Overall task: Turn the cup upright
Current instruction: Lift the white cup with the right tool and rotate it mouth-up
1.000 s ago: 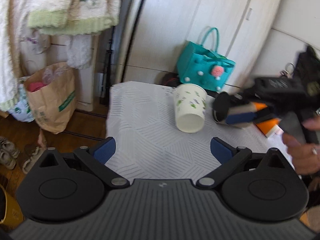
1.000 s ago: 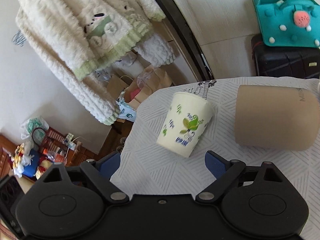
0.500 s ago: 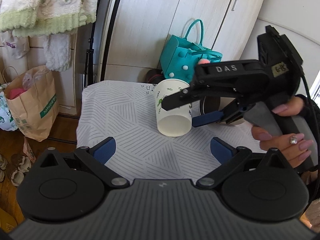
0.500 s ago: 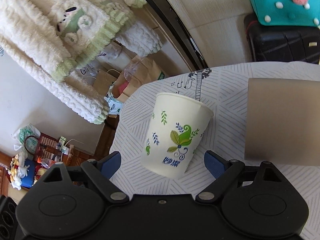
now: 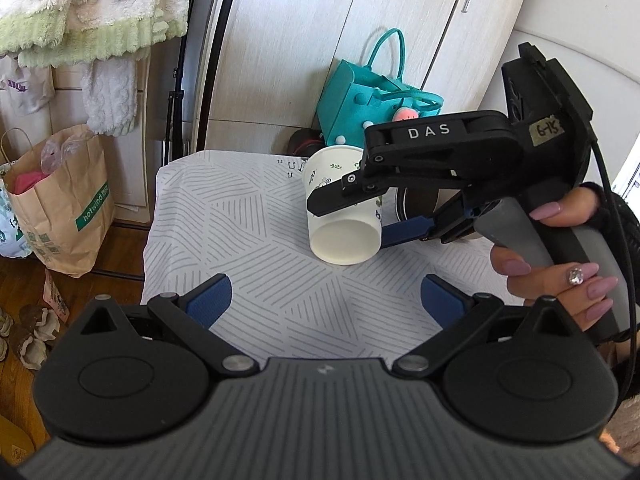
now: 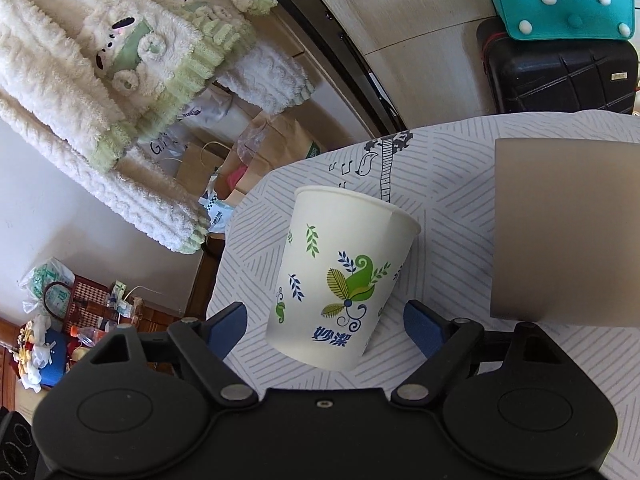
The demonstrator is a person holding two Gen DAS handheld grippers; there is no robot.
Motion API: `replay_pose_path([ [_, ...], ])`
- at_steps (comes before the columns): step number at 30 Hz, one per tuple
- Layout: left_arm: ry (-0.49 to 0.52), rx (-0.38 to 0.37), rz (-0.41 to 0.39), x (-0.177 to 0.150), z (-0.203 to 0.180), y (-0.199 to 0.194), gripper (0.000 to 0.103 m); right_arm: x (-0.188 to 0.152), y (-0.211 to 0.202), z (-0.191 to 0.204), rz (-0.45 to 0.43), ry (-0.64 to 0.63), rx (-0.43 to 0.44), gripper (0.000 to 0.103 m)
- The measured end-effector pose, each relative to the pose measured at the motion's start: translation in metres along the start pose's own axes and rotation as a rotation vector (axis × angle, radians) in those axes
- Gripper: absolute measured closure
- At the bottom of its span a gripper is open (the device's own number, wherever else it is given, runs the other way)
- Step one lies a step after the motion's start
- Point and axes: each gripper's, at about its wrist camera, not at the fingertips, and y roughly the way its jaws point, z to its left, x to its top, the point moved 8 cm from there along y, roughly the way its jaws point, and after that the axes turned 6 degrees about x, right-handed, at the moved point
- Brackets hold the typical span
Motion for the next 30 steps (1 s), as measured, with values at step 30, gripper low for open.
replay_pose_path([
  [30,0.058,0.017,0.003,-0.01,-0.03,-0.065,0.001,-0.057,-0.057,0.017,0.03,-0.138,0.072,0.04],
])
